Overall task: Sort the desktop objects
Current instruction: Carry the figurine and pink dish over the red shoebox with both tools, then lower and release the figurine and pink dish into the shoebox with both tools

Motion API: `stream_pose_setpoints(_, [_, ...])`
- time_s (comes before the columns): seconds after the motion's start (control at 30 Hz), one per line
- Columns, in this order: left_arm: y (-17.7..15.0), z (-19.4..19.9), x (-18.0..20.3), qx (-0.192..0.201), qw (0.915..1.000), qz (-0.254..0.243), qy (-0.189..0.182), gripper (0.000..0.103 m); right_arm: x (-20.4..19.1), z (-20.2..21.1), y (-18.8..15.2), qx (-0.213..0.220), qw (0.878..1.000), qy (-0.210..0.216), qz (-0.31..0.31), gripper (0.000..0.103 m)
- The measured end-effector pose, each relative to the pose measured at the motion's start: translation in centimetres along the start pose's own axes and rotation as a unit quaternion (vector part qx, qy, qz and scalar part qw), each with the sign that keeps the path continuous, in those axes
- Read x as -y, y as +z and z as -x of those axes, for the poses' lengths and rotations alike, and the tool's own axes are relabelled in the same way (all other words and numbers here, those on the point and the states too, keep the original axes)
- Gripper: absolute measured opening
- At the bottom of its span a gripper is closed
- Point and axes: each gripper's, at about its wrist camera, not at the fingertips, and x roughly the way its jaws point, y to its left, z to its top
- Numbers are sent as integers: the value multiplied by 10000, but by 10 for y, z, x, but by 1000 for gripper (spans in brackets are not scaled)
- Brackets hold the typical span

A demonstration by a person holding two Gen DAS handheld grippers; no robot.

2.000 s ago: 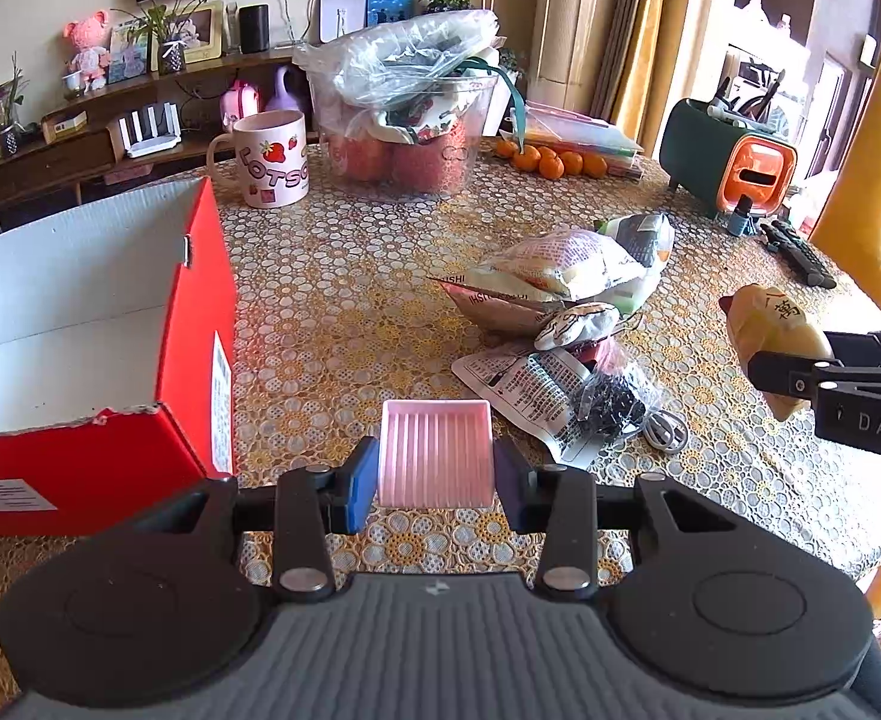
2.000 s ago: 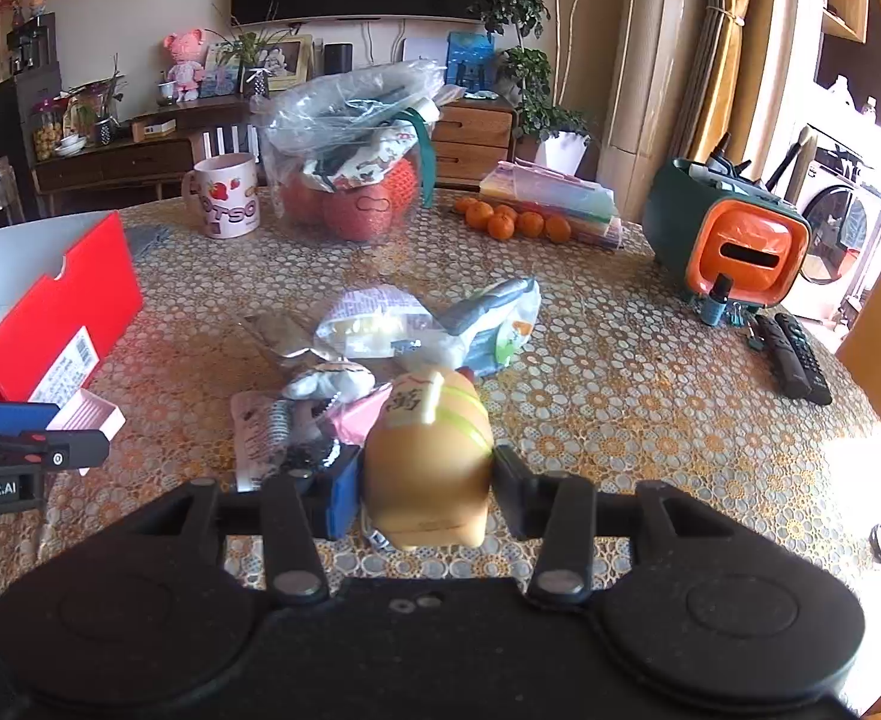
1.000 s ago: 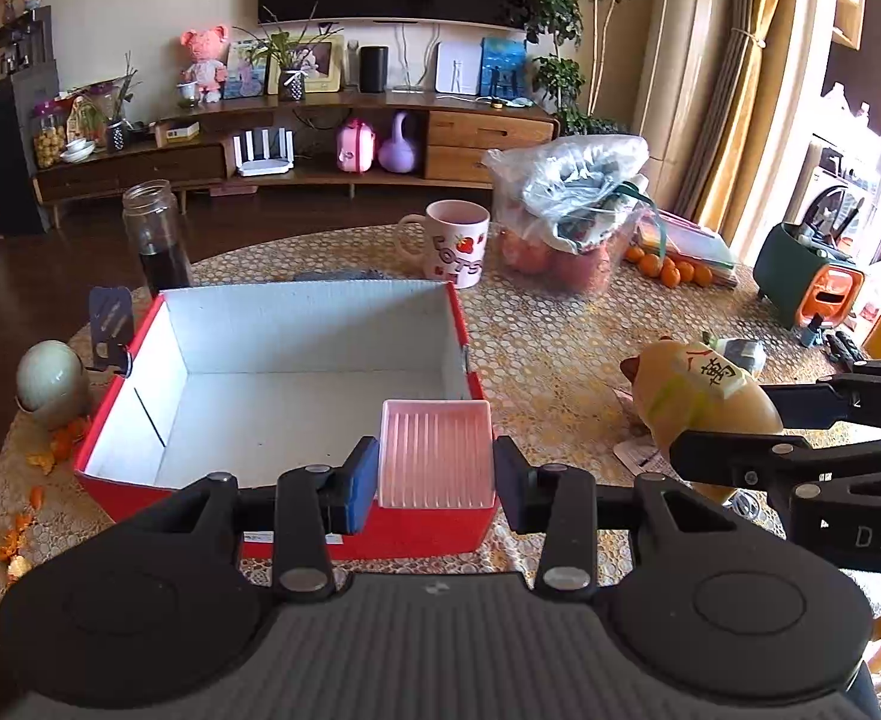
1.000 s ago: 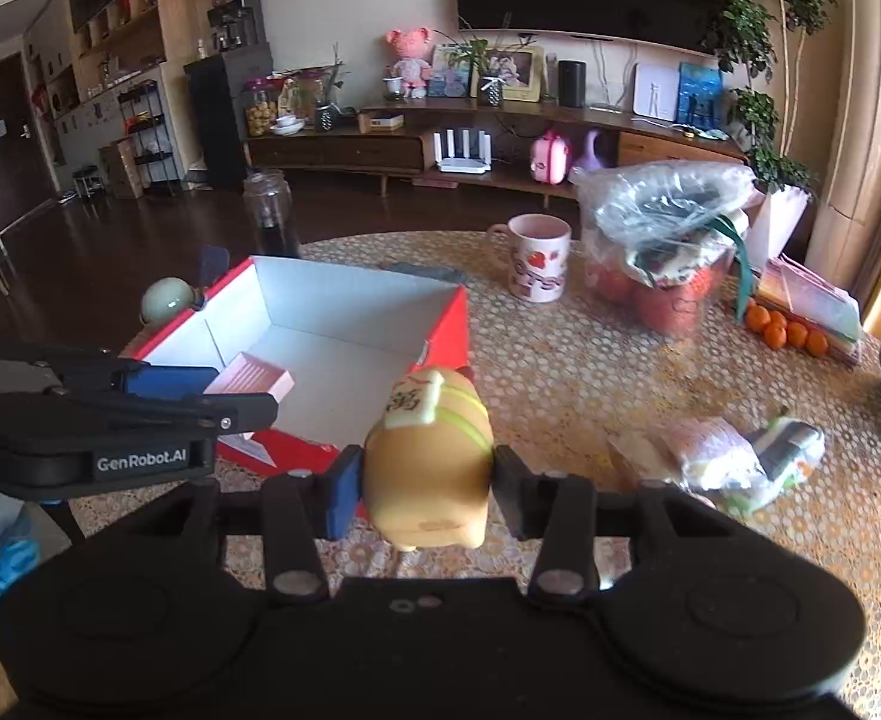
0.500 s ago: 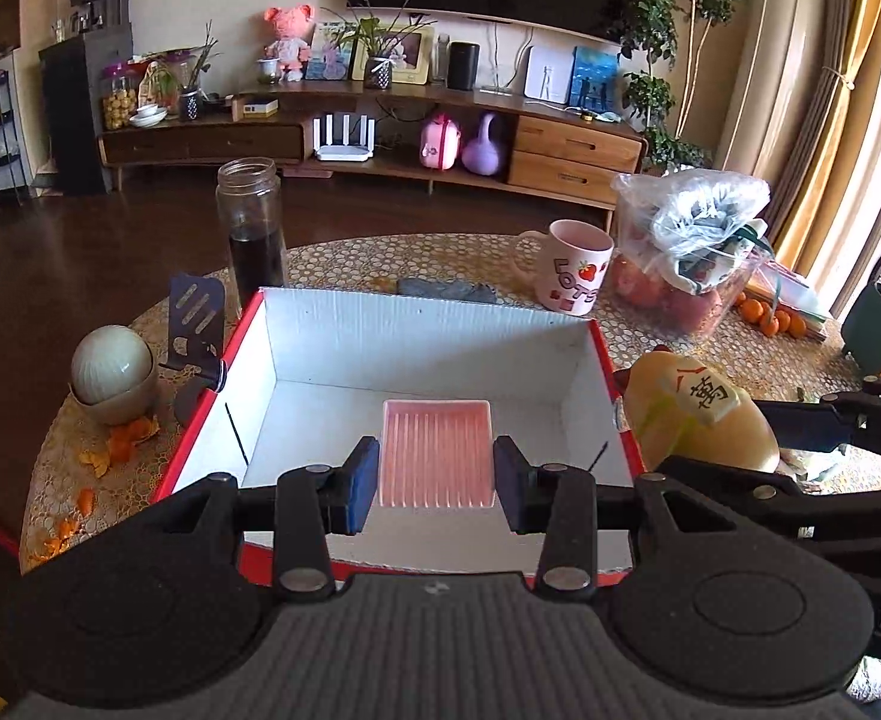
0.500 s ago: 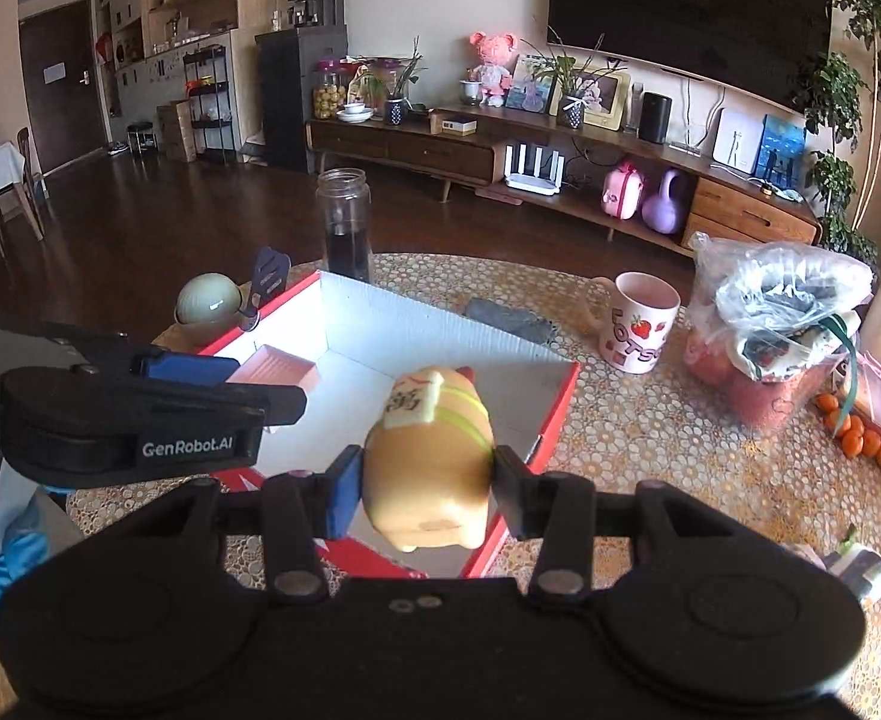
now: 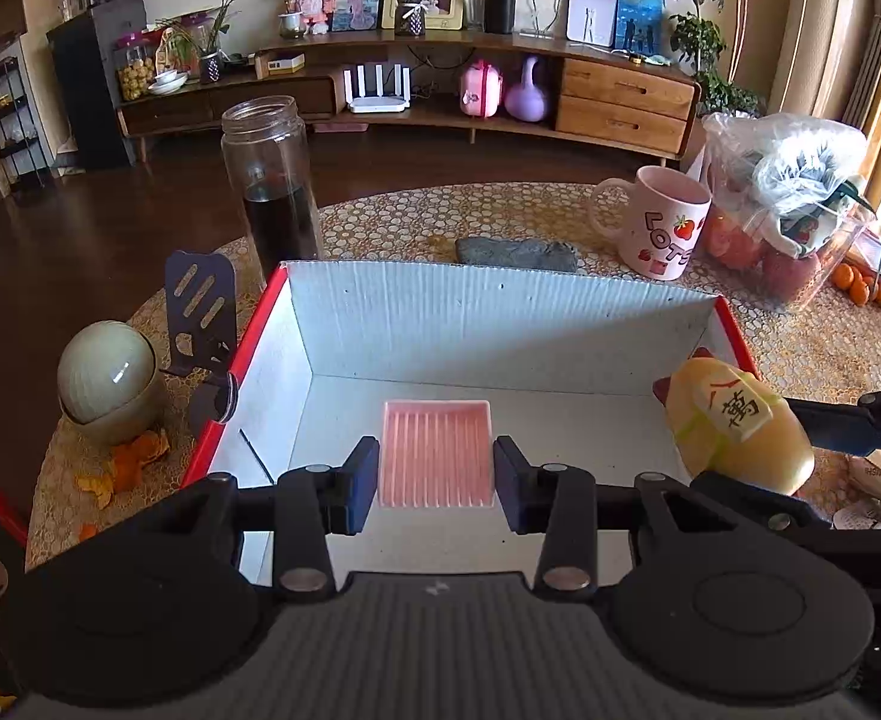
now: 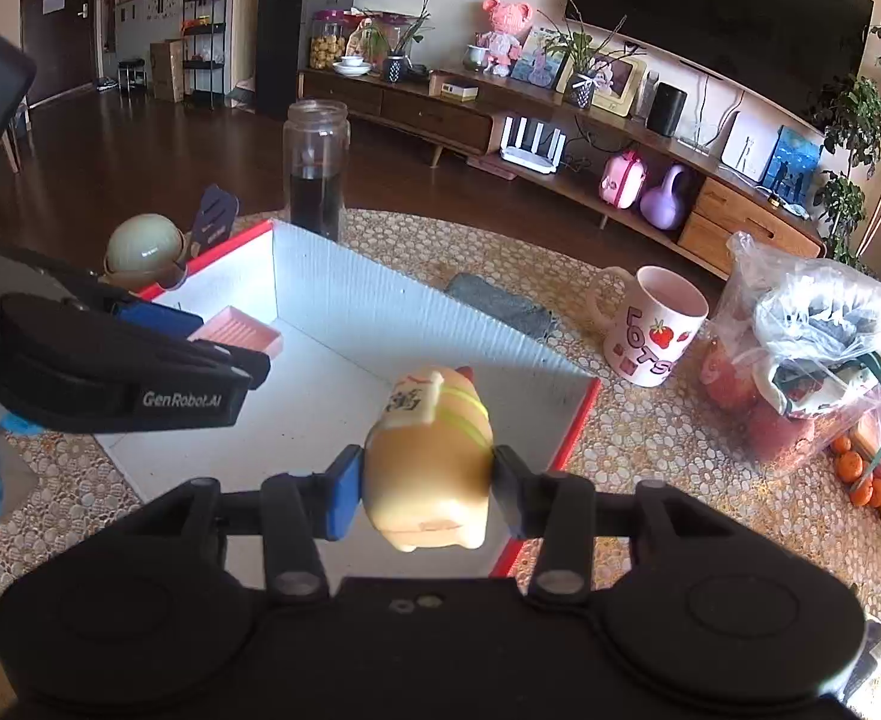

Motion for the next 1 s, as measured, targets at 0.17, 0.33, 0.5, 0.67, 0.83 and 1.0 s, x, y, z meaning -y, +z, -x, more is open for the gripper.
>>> stream_pose_setpoints(0.17, [6,-29,2,-265,9995,-160,21,40,2,-24,-2,-184,9998,-72,0,45])
stream_pose_setpoints(0.33, [5,-57,-1,-574,9981,-202,19,40,1,-41,-4,-333,9994,-29,32,45])
stream_pose_setpoints(0.5, [2,-74,0,-794,9963,-338,63,40,-4,-58,-5,-571,9982,2,202,45])
stream_pose_setpoints(0.67, [5,-82,1,-1127,9928,-394,26,40,-7,-71,-9,-765,9966,55,295,45])
stream_pose_setpoints(0.83, [4,-91,0,-1483,9882,-374,-17,40,-10,-76,-10,-891,9954,154,309,45])
stream_pose_setpoints(1.0, [2,-91,-2,-1590,9869,-284,-68,40,-10,-78,-11,-925,9948,164,386,47])
